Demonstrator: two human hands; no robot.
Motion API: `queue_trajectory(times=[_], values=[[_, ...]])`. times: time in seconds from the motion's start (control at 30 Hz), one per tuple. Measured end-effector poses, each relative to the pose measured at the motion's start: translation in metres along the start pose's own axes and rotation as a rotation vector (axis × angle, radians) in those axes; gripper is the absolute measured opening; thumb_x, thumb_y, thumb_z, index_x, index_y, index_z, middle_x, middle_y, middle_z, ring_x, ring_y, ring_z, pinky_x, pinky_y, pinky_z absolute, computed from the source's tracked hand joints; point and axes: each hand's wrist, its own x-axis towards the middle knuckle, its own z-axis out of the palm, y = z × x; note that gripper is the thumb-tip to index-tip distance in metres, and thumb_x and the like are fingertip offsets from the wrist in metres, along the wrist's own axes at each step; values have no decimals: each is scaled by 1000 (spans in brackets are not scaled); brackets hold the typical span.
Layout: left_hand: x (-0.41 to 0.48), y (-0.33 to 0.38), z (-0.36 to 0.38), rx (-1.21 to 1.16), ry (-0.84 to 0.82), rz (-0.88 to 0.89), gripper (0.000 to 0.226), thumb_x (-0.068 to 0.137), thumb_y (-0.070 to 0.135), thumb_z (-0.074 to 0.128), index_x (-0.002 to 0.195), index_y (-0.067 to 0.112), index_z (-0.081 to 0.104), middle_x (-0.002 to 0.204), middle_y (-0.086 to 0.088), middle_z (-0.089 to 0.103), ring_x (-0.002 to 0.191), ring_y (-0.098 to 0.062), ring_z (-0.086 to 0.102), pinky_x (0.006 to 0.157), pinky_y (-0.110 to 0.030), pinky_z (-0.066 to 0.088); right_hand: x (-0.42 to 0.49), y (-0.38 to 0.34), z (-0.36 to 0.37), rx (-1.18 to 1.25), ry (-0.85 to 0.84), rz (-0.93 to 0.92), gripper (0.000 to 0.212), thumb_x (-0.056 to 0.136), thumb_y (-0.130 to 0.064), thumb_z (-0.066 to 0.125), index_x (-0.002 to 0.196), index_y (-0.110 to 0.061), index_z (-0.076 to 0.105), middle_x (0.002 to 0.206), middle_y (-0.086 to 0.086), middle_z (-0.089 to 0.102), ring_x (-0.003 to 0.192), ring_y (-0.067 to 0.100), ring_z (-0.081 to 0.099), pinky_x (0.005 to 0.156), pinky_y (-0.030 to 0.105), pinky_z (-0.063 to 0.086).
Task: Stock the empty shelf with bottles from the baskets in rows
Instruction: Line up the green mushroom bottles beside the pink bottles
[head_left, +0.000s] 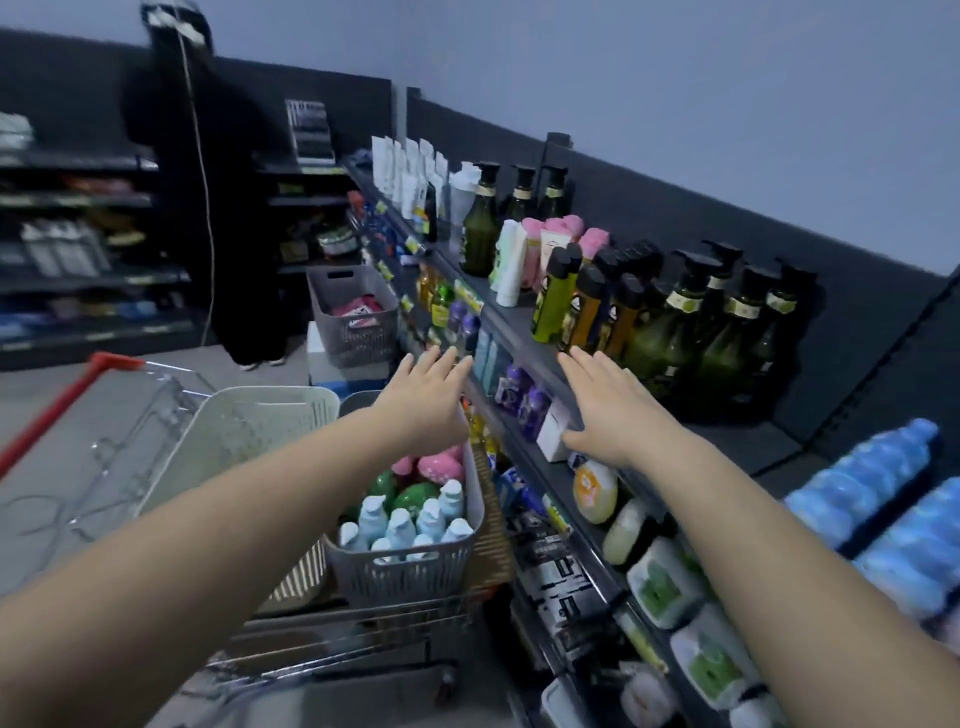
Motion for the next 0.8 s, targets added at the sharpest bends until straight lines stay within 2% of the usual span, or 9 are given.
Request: queue_trajectory(times=[0.23, 0.47, 0.63, 0.8], values=[[-34, -126, 6, 55, -40, -138, 93, 92, 53, 52, 157, 15, -2, 165, -7, -2, 151, -27, -1, 122, -47, 4, 62, -97, 9, 35, -16, -69, 96, 90, -45, 61, 157, -20, -4, 165, -1, -7, 152, 23, -2, 121, 44, 9], [-74, -219, 31, 42, -91, -256, 92, 91, 47, 55, 157, 15, -1, 165, -8, -1, 151, -27, 0, 122, -46, 4, 106, -181, 30, 52, -37, -175, 97, 90, -45, 61, 157, -18, -3, 165, 0, -6, 152, 24, -1, 122, 46, 10], [-88, -262, 45, 30, -86, -311, 90, 89, 48, 56, 156, 15, 5, 163, -7, 8, 150, -27, 6, 122, -48, 7, 139, -214, 45, 61, -63, -236, 92, 91, -38, 59, 157, -17, -1, 165, 3, -2, 151, 23, -1, 122, 47, 12], [-94, -274, 72, -36, -183, -383, 90, 92, 47, 53, 157, 15, 0, 164, -7, 2, 151, -26, 1, 123, -46, 3, 159, -231, 75, 57, -139, -302, 93, 90, -38, 60, 157, -14, -1, 165, 2, -5, 151, 25, 2, 122, 45, 13]])
